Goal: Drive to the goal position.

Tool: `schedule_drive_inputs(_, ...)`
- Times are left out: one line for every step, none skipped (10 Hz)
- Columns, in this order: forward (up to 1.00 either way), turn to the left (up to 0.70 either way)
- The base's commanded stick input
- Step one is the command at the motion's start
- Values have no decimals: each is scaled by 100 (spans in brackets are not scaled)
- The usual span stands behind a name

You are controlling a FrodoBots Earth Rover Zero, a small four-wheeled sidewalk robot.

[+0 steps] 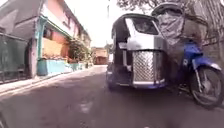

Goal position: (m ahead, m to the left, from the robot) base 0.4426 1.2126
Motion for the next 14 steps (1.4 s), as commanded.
schedule_drive_inputs(70,9)
schedule_drive_inputs(70,24)
schedule_drive_inputs(70,36)
schedule_drive_inputs(70,36)
schedule_drive_inputs(70,36)
schedule_drive_inputs(56,43)
schedule_drive_inputs(12,64)
schedule_drive_inputs(0,70)
schedule_drive_inputs(0,70)
schedule_drive_inputs(0,70)
schedule_drive_inputs(0,70)
schedule_drive_inputs(0,70)
schedule_drive_inputs(0,70)
schedule_drive_inputs(0,70)
